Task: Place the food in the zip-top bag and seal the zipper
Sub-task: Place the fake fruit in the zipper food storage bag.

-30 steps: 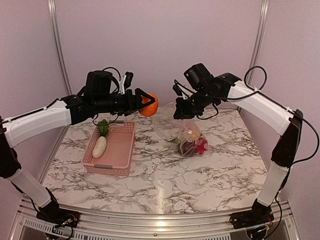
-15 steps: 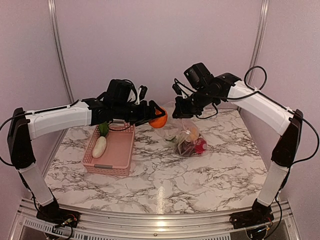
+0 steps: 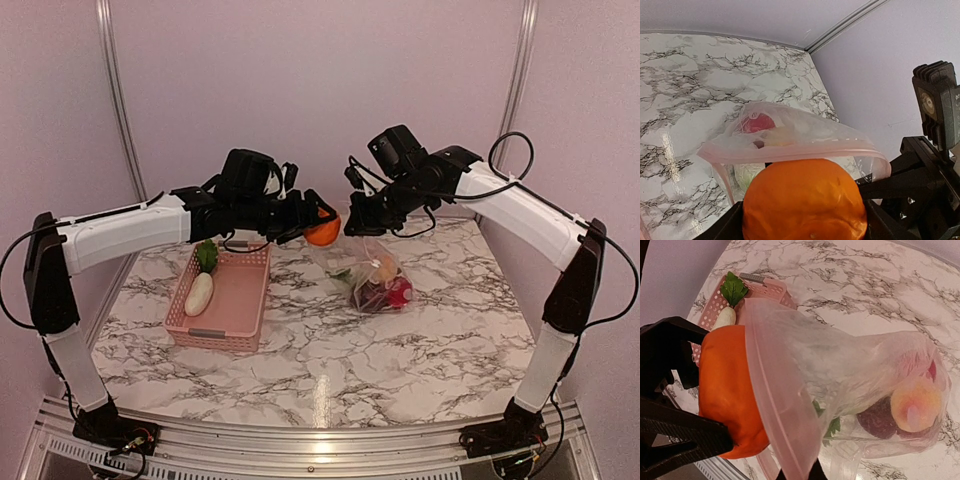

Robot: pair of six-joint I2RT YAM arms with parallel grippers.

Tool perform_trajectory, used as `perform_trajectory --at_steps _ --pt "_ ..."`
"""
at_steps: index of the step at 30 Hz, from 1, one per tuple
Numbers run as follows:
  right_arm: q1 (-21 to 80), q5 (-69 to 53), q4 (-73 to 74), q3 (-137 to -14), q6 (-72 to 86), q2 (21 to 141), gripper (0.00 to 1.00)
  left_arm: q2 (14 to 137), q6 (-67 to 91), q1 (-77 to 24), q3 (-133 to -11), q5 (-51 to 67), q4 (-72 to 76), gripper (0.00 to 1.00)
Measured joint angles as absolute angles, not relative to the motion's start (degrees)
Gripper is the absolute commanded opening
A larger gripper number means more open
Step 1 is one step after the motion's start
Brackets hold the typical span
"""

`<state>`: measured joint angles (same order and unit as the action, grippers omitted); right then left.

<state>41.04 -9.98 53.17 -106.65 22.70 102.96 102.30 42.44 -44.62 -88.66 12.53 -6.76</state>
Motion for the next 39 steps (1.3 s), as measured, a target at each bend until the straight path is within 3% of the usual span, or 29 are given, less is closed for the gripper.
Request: perform_trajectory --at_steps 20,27,34,39 --pt "40.62 -10.07 52.25 -106.65 23.99 102.3 0.0 101.51 42.78 -45.17 -91.2 13.3 -11.66 0.51" --pt "40.62 -10.41 52.25 -106.65 24.18 102.3 0.0 106.02 44.53 -45.19 -96.23 9.52 -16.08 0.69" --pt "40.36 -11.62 51.68 -106.65 25.5 102.19 0.0 110.26 46.35 -45.23 -104.16 6.5 -20.14 0.98" --pt "39.48 -12.51 50.94 -106.65 26.59 101.34 0.0 110.37 46.19 -45.23 -107.46 5.85 -20.53 0.99"
